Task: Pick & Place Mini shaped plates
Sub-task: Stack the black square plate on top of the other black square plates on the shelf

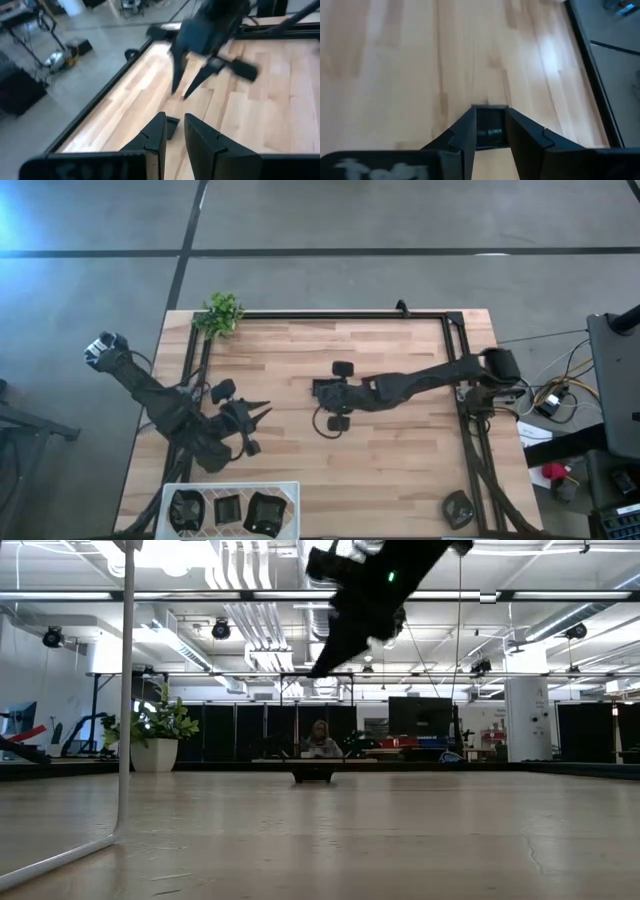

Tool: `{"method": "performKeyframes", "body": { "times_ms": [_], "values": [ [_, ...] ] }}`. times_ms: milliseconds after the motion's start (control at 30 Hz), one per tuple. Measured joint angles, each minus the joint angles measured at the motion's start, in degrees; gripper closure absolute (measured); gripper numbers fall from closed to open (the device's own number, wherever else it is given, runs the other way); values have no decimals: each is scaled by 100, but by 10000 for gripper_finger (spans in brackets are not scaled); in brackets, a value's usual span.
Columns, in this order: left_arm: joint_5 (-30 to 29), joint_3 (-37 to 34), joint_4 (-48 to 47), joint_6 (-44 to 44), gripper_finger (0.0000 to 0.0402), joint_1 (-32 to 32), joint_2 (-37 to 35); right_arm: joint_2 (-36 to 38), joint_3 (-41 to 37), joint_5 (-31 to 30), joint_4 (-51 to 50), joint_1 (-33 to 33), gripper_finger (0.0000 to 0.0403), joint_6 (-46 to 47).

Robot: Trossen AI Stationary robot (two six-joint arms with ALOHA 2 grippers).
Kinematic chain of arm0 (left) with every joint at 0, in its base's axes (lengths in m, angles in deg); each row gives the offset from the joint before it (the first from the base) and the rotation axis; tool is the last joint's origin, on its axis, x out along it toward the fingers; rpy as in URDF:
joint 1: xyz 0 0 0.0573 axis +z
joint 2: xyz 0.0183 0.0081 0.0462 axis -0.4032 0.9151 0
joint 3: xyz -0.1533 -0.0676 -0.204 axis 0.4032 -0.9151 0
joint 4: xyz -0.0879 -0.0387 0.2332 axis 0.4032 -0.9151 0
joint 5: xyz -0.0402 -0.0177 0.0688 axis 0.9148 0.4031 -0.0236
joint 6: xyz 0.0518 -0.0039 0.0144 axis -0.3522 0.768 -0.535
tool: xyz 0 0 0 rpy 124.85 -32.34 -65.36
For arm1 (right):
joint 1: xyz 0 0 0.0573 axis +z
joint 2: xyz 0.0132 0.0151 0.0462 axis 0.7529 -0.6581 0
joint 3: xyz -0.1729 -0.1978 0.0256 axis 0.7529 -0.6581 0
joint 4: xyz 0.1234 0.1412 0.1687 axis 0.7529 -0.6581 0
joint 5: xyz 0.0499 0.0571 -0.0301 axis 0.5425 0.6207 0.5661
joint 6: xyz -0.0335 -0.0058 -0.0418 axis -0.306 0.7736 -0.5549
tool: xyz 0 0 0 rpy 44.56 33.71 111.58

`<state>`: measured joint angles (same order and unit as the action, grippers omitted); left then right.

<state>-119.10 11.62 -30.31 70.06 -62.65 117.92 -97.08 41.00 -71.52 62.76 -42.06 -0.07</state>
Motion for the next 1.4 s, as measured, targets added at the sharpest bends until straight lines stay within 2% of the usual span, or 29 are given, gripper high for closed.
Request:
{"method": "performKeyframes", "body": {
  "times_ms": [300,533,833,1233,1400],
  "values": [
    [1079,-77,90,194,337,1377,25,1183,-4,-4,-405,486,316,266],
    [1726,-458,730,501,337,2217,211,1918,-8,-9,-633,808,326,222],
    [1846,-1058,1968,1123,337,2641,472,2696,-11,8,-631,1015,329,-226],
    [2037,-1117,2349,1934,337,2981,1200,3330,-11,31,-988,1023,334,-240],
    [2090,-1116,2388,2900,337,3151,1562,3330,-11,31,-1021,1021,335,-215]
  ]
}}
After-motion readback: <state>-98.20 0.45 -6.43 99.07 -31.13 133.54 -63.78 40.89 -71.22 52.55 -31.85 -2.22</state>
